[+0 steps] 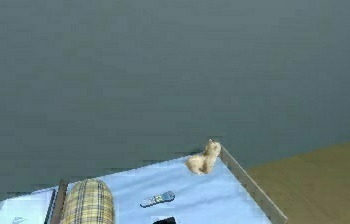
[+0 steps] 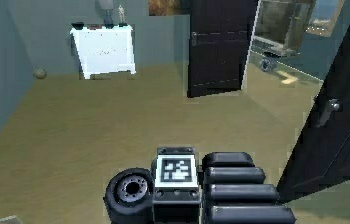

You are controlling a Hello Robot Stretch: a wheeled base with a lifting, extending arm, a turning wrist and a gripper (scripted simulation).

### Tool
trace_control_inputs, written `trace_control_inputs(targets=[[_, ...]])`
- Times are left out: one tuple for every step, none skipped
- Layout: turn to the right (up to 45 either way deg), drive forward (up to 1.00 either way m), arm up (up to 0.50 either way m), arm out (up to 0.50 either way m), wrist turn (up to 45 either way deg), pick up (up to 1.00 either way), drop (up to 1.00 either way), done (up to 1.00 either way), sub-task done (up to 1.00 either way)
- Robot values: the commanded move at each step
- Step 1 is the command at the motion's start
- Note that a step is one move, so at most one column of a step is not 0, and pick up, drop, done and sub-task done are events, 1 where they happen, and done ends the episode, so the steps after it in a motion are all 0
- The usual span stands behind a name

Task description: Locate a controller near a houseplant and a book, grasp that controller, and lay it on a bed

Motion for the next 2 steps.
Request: trace_control_inputs(targets=[[45.0,0.00,0.00,0.00,0.0,0.00,0.00,0.00,0.00],[45.0,0.00,0.00,0.00,0.0,0.00,0.00,0.00,0.00]])
